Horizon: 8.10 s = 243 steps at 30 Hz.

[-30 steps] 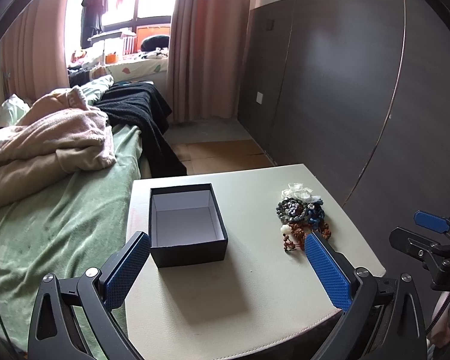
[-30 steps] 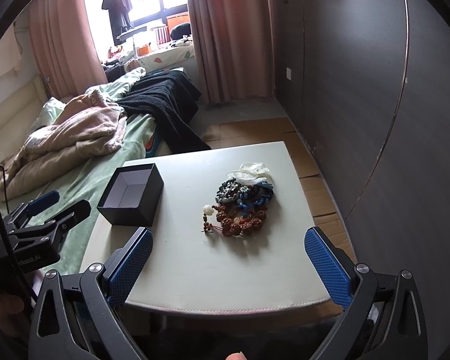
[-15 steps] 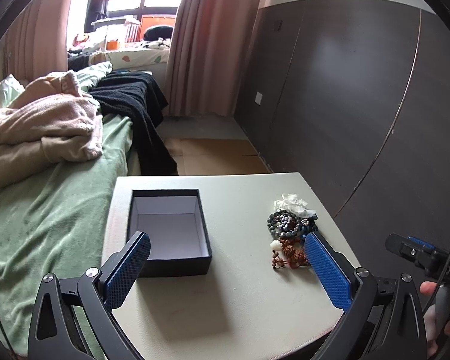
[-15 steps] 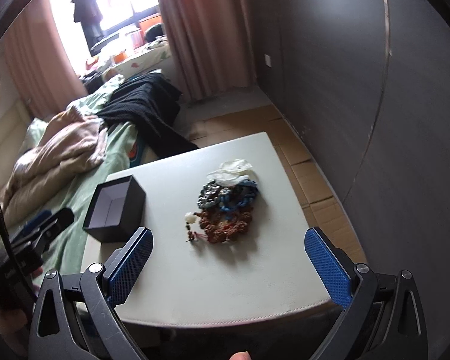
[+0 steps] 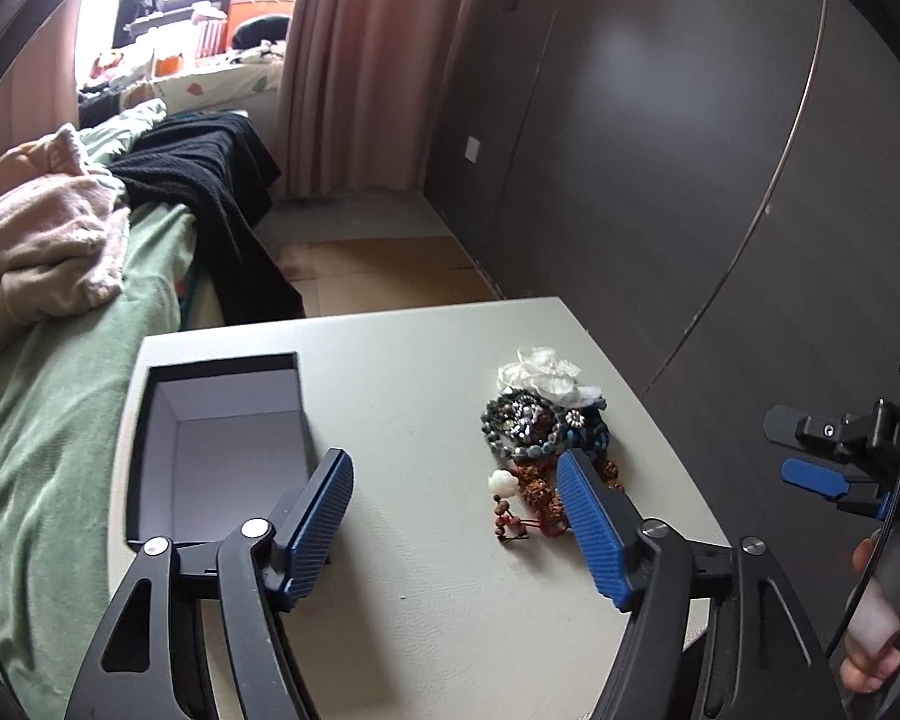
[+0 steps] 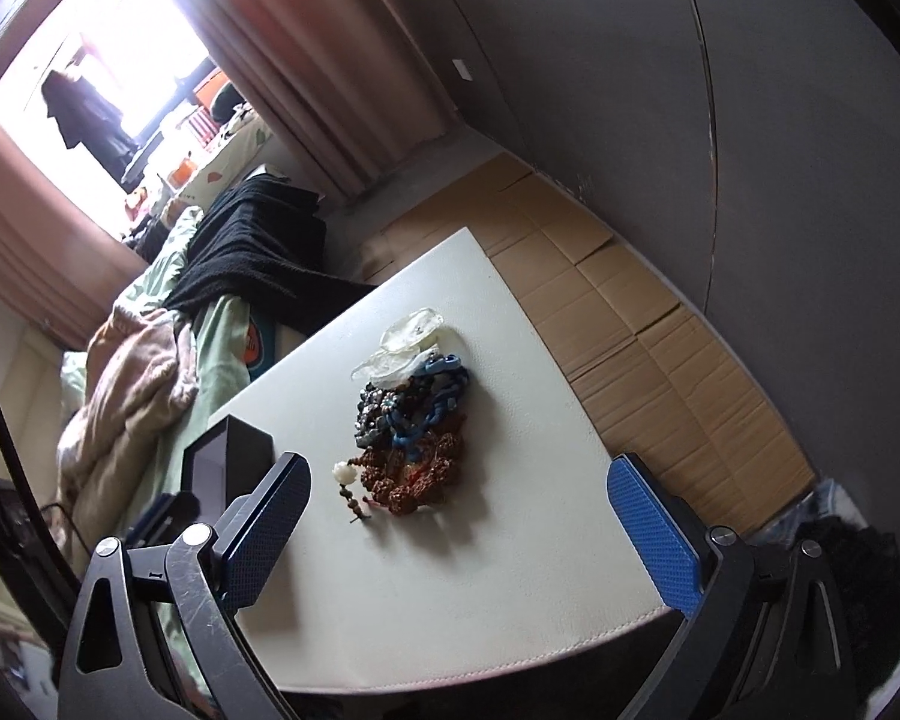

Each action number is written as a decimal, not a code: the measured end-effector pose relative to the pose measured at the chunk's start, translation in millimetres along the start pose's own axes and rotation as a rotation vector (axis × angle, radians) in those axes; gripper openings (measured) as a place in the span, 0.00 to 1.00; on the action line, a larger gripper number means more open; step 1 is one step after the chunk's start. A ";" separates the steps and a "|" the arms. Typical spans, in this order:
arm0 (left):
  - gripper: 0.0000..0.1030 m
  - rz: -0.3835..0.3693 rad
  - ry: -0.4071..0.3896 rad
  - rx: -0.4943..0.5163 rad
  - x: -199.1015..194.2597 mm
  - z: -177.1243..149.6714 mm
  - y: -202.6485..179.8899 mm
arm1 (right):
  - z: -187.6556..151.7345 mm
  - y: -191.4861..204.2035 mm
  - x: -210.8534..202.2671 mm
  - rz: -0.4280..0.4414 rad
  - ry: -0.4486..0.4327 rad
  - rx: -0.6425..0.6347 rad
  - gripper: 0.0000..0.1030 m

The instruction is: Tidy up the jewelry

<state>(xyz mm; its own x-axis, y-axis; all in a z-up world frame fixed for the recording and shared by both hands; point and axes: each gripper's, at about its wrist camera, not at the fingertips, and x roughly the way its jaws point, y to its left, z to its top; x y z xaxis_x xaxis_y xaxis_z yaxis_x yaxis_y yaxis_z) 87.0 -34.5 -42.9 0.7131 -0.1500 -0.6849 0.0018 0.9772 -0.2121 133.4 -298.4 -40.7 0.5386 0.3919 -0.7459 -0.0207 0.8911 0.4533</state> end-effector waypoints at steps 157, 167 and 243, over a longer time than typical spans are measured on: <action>0.81 -0.053 -0.008 -0.172 -3.9 11.6 39.7 | 7.9 28.1 39.5 0.156 0.106 0.050 0.73; 0.77 -0.071 0.053 -0.119 33.4 10.1 5.4 | 16.9 7.6 39.7 0.132 0.120 0.088 0.73; 0.08 -0.345 0.135 -0.280 43.3 29.0 60.2 | 24.0 22.5 154.0 0.140 0.312 0.163 0.32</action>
<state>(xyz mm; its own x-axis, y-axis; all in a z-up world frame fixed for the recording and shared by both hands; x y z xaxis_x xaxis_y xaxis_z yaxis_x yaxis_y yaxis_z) 138.3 22.2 -65.1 0.6065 -0.4953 -0.6220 0.0206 0.7917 -0.6105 236.1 -223.5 -133.7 0.2570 0.5806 -0.7726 0.0720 0.7857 0.6144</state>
